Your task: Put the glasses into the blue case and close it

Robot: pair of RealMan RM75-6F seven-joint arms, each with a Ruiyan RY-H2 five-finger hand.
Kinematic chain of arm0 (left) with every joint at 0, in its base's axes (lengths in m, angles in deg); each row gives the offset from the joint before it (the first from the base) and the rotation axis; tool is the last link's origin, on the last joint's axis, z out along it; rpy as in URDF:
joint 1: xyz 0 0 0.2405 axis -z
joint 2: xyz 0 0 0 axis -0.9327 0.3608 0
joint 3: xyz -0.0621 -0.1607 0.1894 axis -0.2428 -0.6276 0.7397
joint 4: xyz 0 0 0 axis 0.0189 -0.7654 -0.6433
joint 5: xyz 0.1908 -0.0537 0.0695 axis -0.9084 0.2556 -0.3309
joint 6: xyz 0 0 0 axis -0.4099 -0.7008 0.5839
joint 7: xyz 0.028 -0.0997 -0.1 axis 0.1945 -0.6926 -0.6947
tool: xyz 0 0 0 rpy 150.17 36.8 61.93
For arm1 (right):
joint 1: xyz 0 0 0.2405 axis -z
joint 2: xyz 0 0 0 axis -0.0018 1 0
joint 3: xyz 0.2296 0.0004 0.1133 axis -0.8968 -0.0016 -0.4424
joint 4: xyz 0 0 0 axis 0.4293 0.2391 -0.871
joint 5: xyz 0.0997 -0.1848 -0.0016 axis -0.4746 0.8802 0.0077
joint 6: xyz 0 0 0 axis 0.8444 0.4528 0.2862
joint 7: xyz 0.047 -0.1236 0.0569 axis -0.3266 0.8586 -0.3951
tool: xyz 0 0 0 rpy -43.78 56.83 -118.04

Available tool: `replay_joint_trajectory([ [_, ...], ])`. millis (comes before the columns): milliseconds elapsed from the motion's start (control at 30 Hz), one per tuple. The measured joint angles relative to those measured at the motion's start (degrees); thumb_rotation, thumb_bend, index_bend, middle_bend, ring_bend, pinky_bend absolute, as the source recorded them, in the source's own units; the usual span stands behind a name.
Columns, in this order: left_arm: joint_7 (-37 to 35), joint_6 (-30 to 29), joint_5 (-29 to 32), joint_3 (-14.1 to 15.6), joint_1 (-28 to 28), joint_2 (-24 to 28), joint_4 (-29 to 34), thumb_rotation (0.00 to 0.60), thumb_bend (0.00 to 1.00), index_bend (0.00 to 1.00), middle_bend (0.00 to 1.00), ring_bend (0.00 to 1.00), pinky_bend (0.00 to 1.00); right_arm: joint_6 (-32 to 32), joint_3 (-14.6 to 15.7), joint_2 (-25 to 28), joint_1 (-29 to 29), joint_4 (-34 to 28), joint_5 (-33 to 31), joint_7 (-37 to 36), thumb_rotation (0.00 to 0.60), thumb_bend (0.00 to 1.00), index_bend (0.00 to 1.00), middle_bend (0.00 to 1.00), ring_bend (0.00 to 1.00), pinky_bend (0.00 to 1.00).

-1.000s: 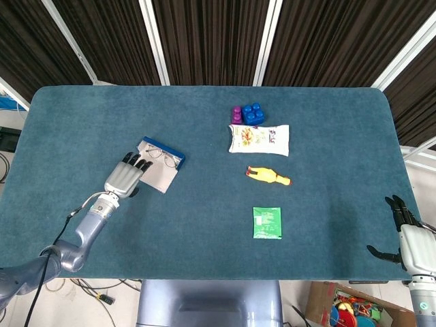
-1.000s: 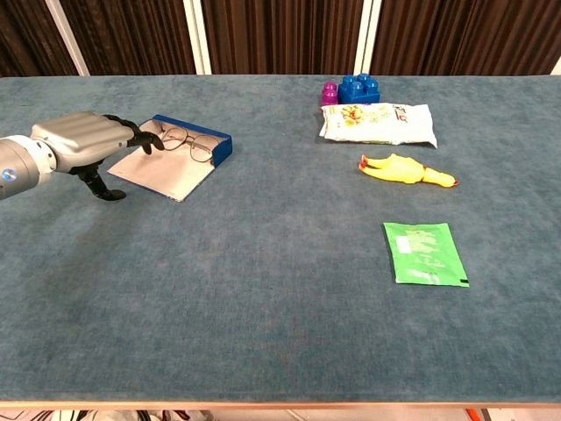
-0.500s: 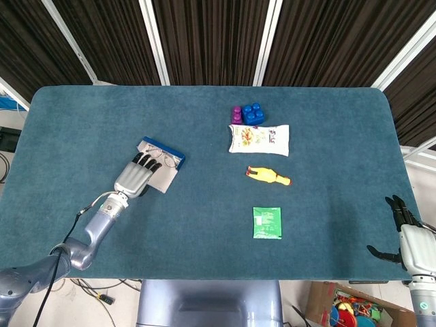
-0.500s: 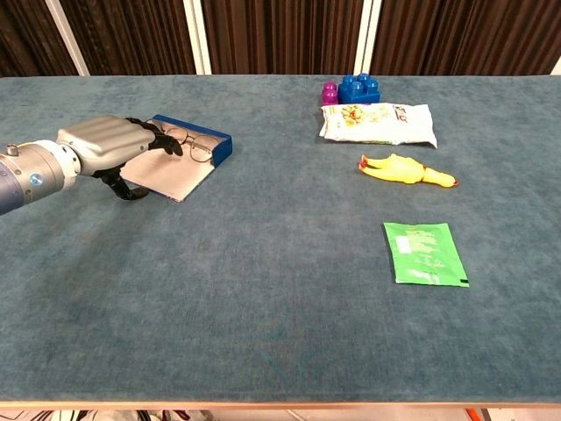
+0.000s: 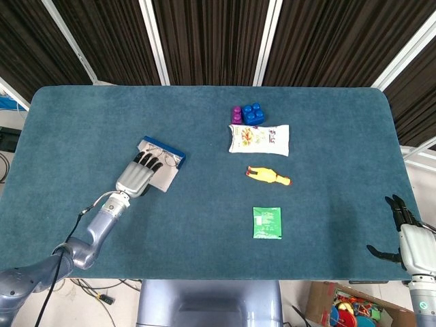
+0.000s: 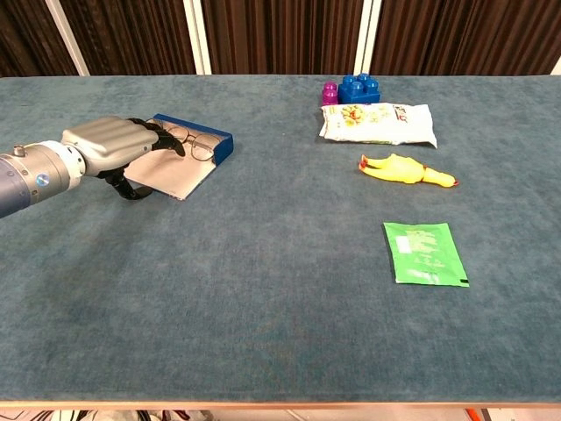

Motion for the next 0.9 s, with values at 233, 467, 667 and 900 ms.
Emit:
replay_joint_trajectory([
  [233,1.2,-1.1,-1.0,-0.2,0.3,-1.2,-2.3,0.6,0.24,0.23,0.13,0.05,0.09,-0.1,0.1,0.0,0.0,0.0,0.0,-0.1,0.6,0.17,0.06,0.01,0.16,0.29],
  [467,2.1,-2.0,-2.1,-0.6,1.1,-3.4,-5.3,0.6,0.37,0.31,0.13,0.05,0.09,-0.1,0.0,0.1,0.1,-0.1,-0.1,-0.2,0.6,0.17,0.06,0.01,0.16,0.29],
  [667,2.8,-2.2,-2.1,-1.7,2.1,-5.0,-8.1,0.6,0.39,0.33,0.13,0.05,0.09,-0.2,0.1,0.2,0.1,-0.2,-0.1,-0.3,0.6,0.17,0.07,0.01,0.16,0.29],
  [900,2.8,-3.3,-2.2,-3.4,3.9,-6.5,-11.1,0.6,0.41,0.34,0.15,0.05,0.1,-0.3,0.1,0.2,0.1,-0.3,-0.1,-0.4,0.6,0.17,0.07,0.01,0.16,0.29],
])
